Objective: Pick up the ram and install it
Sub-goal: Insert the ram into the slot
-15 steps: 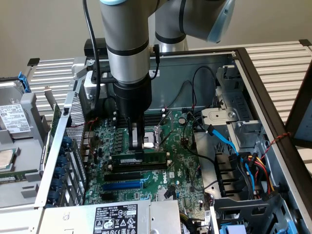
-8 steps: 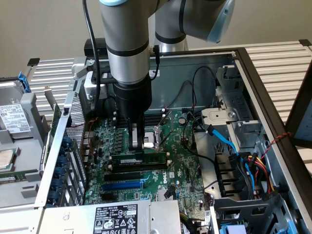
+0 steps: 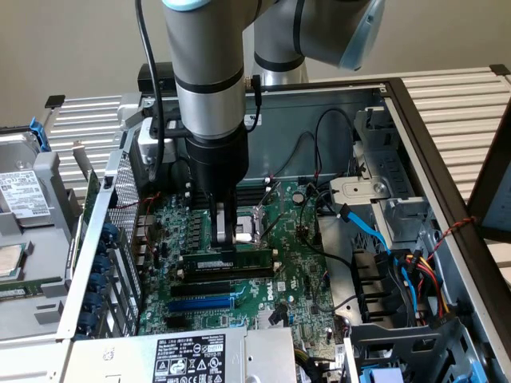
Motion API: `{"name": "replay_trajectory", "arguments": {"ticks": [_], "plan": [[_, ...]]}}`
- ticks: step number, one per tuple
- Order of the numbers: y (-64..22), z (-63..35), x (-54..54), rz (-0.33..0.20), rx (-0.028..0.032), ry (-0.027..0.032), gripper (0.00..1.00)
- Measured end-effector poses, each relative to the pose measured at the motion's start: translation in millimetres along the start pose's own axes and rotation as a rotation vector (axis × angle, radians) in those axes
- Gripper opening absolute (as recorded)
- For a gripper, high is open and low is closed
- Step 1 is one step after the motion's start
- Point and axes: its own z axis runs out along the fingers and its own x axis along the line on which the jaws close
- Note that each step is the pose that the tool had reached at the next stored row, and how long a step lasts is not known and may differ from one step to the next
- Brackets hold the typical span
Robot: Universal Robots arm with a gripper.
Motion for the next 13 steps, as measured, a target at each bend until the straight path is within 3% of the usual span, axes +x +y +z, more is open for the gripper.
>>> {"name": "replay_trajectory", "arguments": {"ticks": [13], "plan": [[0.0,0.1,-0.1,0.007,-0.0001,0.0000,0.12]]}}
